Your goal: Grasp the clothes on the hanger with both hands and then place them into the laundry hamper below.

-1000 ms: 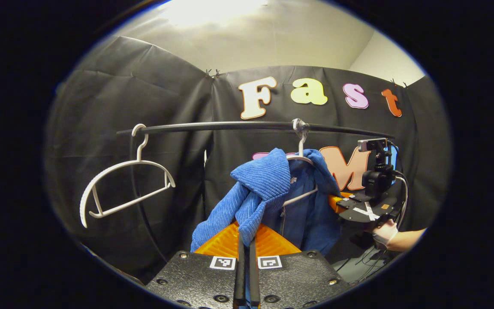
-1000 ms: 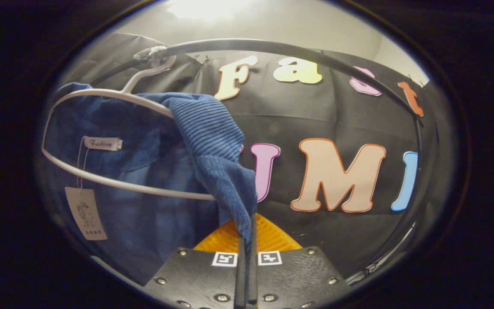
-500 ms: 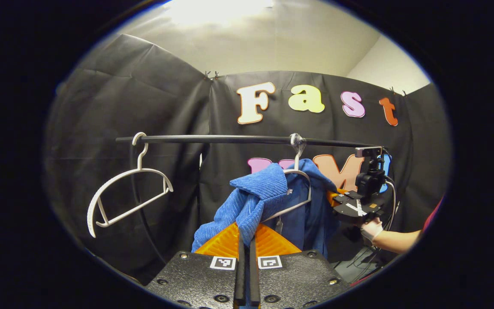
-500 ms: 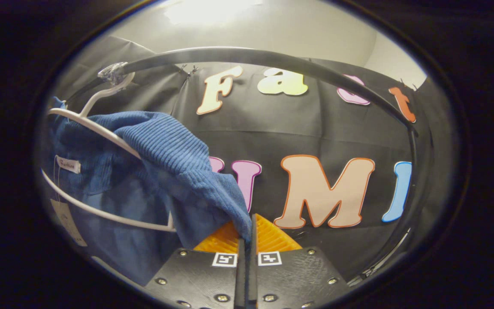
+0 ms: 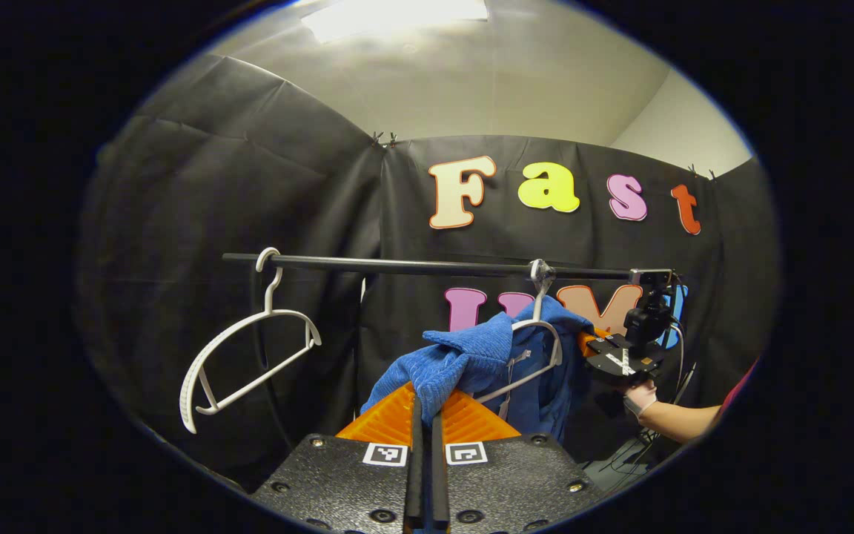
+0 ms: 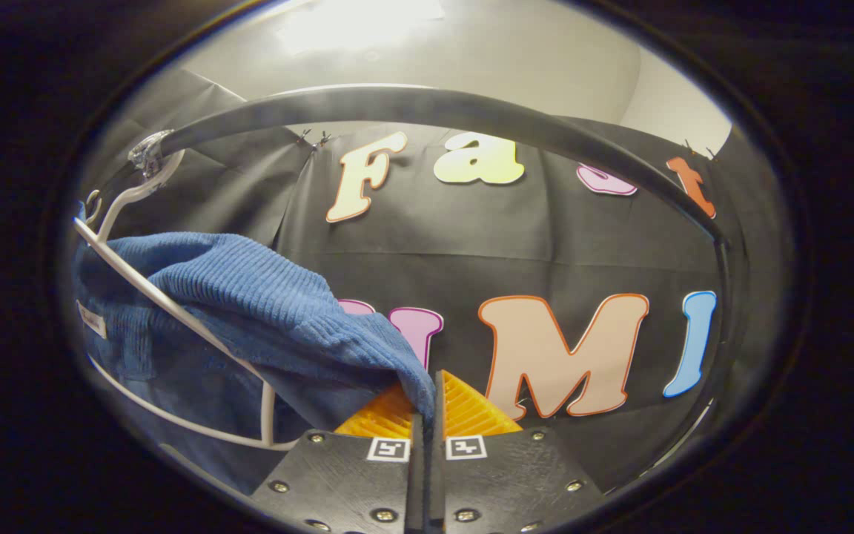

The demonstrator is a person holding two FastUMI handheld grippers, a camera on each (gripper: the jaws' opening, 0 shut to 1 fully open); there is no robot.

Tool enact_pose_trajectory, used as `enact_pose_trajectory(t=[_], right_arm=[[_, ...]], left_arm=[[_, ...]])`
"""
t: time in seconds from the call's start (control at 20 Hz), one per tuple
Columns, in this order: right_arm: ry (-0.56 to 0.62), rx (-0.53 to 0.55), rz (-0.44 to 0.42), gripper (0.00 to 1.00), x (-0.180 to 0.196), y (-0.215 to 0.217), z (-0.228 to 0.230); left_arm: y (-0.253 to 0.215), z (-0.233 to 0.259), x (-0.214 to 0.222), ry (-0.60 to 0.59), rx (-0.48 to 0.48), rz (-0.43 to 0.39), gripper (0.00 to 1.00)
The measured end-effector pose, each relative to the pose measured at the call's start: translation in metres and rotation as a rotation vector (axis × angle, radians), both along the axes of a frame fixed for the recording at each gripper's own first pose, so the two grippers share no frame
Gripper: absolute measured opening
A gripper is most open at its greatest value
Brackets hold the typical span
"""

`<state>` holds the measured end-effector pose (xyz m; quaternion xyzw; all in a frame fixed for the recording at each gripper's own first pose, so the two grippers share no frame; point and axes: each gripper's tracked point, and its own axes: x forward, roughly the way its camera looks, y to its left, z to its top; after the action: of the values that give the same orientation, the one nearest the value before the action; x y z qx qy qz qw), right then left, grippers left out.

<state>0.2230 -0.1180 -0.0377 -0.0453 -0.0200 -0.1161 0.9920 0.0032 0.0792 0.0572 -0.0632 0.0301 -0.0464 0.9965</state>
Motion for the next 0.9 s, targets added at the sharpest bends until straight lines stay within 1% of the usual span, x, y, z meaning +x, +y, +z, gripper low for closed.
enact_pose_trajectory(t=[0.15,0.2,0.35,0.45,0.6,0.7,0.85,0.9], right_arm=[[-0.005,0.010,0.000,0.03,0.007,-0.001,-0.001],[-0.004,0.011,0.000,0.03,0.009,0.000,-0.002],[-0.003,0.014,0.001,0.03,0.013,-0.001,-0.004],[-0.006,0.022,0.006,0.03,0.015,0.001,-0.004],[-0.008,0.019,0.021,0.03,0.016,0.005,-0.004],[-0.009,0.017,0.031,0.03,0.017,0.007,-0.004],[-0.014,0.020,0.054,0.03,0.017,0.012,-0.004],[-0.013,0.018,0.060,0.03,0.017,0.014,-0.004]], left_arm=[[0.006,0.007,0.003,-0.011,-0.008,0.008,0.03],[0.008,0.009,0.004,-0.014,-0.017,0.010,0.05],[0.017,0.015,0.009,-0.020,-0.045,0.022,0.05],[0.019,0.021,0.010,-0.027,-0.073,0.016,0.05],[0.027,0.027,0.013,-0.031,-0.085,0.017,0.04],[0.031,0.028,0.013,-0.024,-0.066,0.018,0.05],[0.042,0.027,0.017,-0.013,0.007,0.033,0.05],[0.045,0.027,0.019,-0.011,0.028,0.036,0.03]])
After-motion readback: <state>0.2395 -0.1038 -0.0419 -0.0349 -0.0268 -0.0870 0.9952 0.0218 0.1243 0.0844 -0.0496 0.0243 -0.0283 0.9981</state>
